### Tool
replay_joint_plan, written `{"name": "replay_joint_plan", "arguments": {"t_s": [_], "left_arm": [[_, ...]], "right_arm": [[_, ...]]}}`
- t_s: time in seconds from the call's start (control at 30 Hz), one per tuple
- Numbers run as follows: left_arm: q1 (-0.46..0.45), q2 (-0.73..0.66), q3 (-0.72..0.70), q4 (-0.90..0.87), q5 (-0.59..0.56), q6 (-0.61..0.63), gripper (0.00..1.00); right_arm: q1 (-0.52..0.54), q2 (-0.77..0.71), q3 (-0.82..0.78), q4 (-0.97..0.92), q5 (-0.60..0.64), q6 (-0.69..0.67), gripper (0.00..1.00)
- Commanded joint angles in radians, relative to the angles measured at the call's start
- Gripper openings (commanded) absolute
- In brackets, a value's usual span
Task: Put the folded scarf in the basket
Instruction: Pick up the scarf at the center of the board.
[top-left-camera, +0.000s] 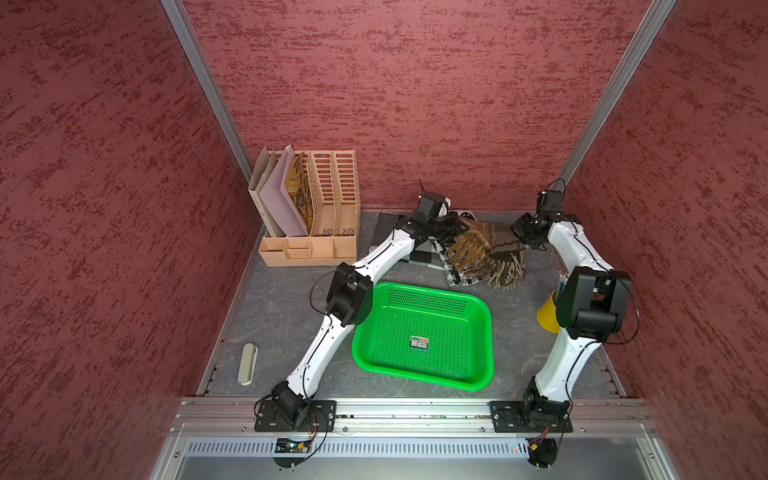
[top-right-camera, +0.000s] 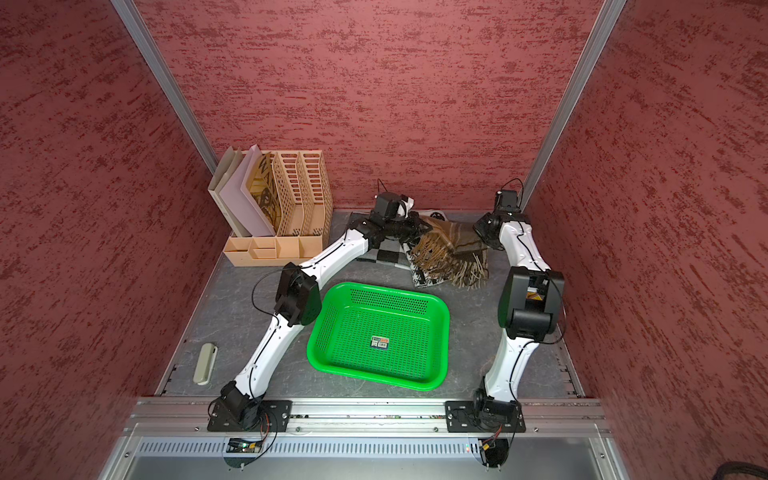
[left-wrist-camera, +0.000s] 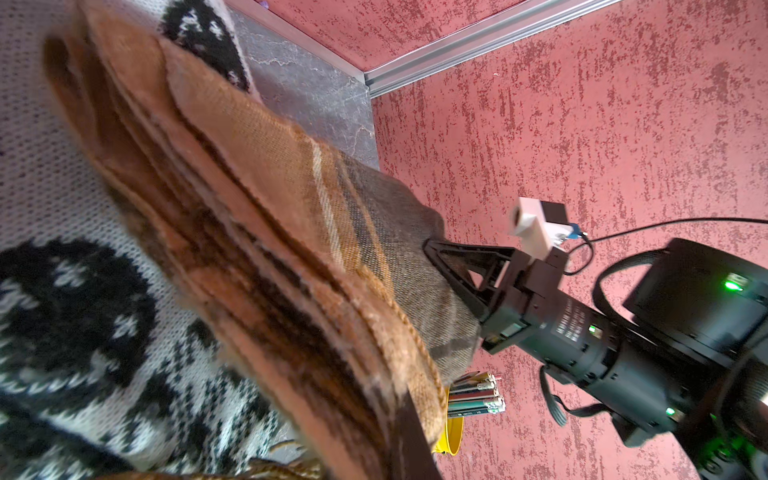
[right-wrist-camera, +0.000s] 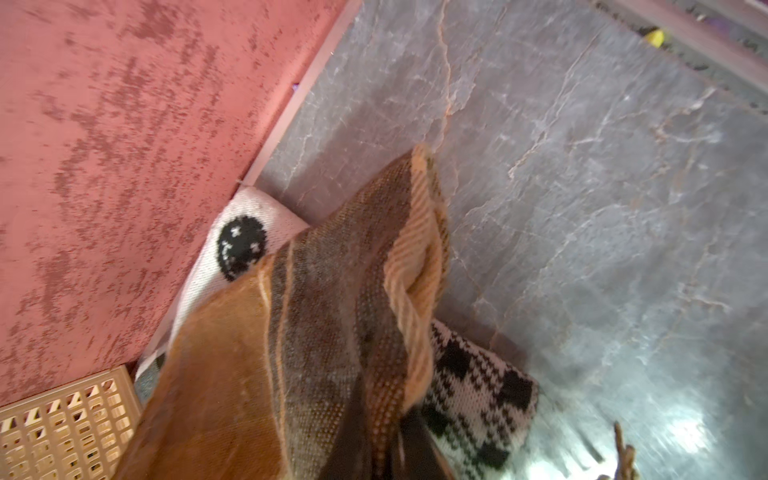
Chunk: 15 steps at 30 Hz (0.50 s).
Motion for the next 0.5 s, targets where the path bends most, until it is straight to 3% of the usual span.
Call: {"name": "replay_joint_plan", "arguments": {"t_s": [0.0, 0.2, 0.47], "left_arm": [[-0.004, -0.096, 0.027, -0.007, 0.009, 0.016, 0.00], [-0.008, -0.194, -0.009, -0.050, -0.008, 0.050, 0.00], [-0.004, -0.467, -0.310, -0.051, -0.064, 0.109, 0.00]], "right_arm": [[0.011, -0.085, 0.001, -0.019, 0.023, -0.027, 0.00], [0.028, -0.172, -0.004, -0.063, -0.007, -0.048, 0.00], [0.085, -0.320, -0.043, -0.110, -0.063, -0.037, 0.00]]}}
